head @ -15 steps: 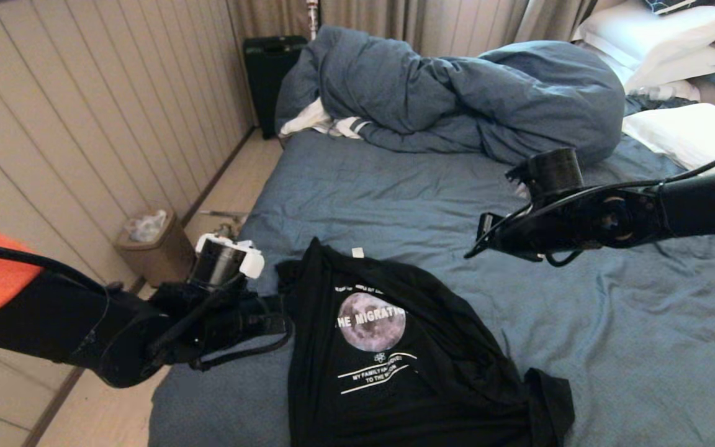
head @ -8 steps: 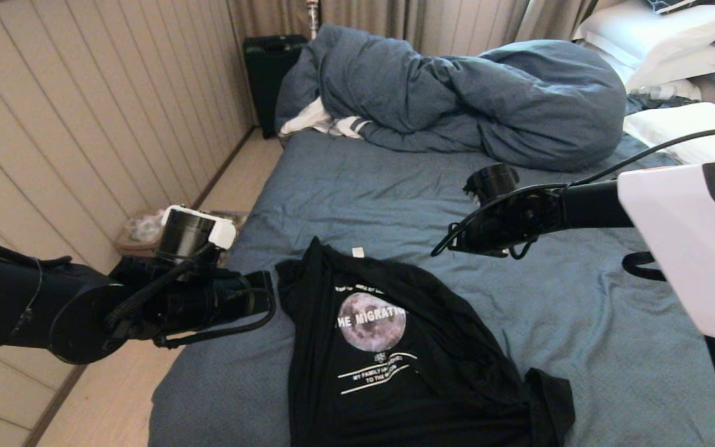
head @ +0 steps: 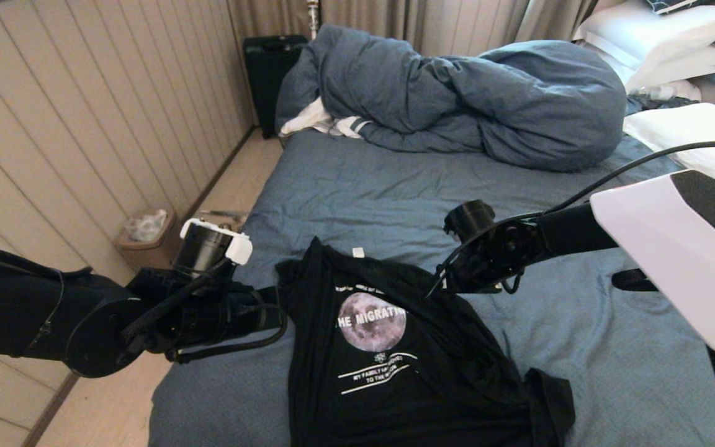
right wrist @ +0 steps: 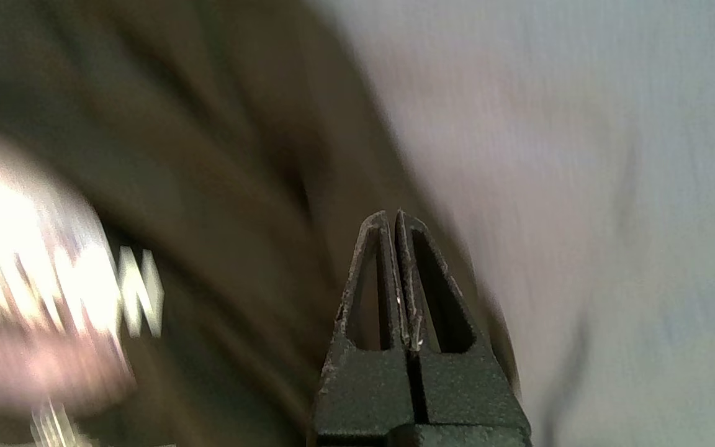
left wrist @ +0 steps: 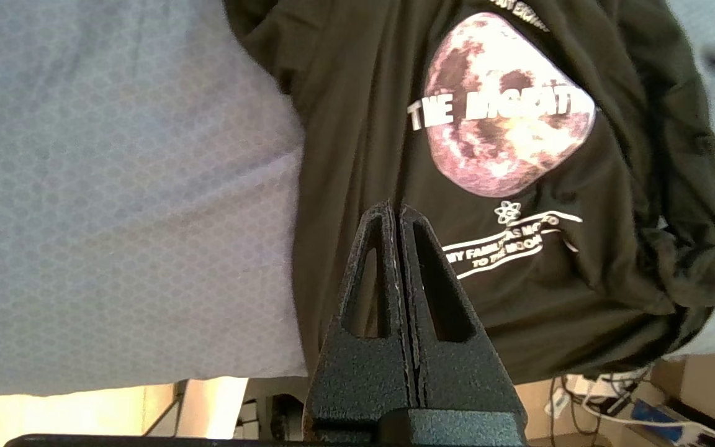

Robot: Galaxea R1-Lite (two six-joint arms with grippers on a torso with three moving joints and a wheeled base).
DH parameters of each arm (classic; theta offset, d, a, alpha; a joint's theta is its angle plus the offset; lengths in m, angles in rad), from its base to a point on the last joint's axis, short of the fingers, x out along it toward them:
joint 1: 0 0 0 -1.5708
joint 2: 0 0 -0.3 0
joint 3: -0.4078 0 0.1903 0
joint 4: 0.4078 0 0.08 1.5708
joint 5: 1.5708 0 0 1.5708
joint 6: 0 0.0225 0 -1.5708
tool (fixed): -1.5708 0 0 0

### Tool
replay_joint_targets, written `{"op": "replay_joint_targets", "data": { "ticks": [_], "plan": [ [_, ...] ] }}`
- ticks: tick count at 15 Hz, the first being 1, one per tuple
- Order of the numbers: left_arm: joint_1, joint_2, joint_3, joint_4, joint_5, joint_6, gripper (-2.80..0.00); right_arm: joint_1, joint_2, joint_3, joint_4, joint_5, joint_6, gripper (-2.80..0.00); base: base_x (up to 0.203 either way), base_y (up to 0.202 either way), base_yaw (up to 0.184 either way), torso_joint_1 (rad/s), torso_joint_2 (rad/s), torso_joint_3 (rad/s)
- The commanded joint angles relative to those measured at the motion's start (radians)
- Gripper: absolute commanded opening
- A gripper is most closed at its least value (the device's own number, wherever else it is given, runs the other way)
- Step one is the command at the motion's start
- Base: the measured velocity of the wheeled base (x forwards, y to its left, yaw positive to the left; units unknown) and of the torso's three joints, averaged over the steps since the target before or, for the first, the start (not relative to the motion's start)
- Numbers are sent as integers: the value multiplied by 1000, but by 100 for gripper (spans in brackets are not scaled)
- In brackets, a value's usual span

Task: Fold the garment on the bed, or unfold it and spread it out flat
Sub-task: Unford the black T-shirt

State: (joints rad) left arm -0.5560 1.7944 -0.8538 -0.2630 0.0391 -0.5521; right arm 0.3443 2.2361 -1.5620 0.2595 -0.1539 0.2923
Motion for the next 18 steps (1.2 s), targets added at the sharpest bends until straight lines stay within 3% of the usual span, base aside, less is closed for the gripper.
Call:
{"op": "replay_joint_targets", "data": {
  "ticks": [1, 2, 3, 8, 10, 15, 16, 18],
  "plan": [
    [-4, 10, 1, -2, 1, -3, -280, 6, -123, 119, -1, -4, 0, -280, 0, 0, 0, 0, 0, 0],
    [-5, 10, 2, -2, 1, -4, -280, 7, -162, 177, -3, -7, -1, -280, 0, 0, 0, 0, 0, 0],
    [-7, 7, 4, -2, 1, -3, -280, 8, -195, 235, -4, -9, -3, 0, 0, 0, 0, 0, 0, 0],
    [-27, 19, 12, -4, 1, -3, -280, 10, -263, 463, -40, -3, -44, 0, 0, 0, 0, 0, 0, 0],
    [-38, 23, 16, -5, 1, -3, -280, 10, -247, 540, -130, 1, -58, 0, 0, 0, 0, 0, 0, 0],
    [-41, 36, 16, -7, 1, -5, -280, 15, -181, 583, -209, 17, -61, 0, 0, 0, 0, 0, 0, 0],
    [-41, 37, 16, -8, 1, -6, -280, 19, -182, 585, -209, 17, -59, -280, 0, 0, 0, 0, 0, 0],
    [-41, 40, 16, -9, 1, -8, -280, 18, -182, 586, -210, 17, -58, -280, 0, 0, 0, 0, 0, 0]
  ]
}}
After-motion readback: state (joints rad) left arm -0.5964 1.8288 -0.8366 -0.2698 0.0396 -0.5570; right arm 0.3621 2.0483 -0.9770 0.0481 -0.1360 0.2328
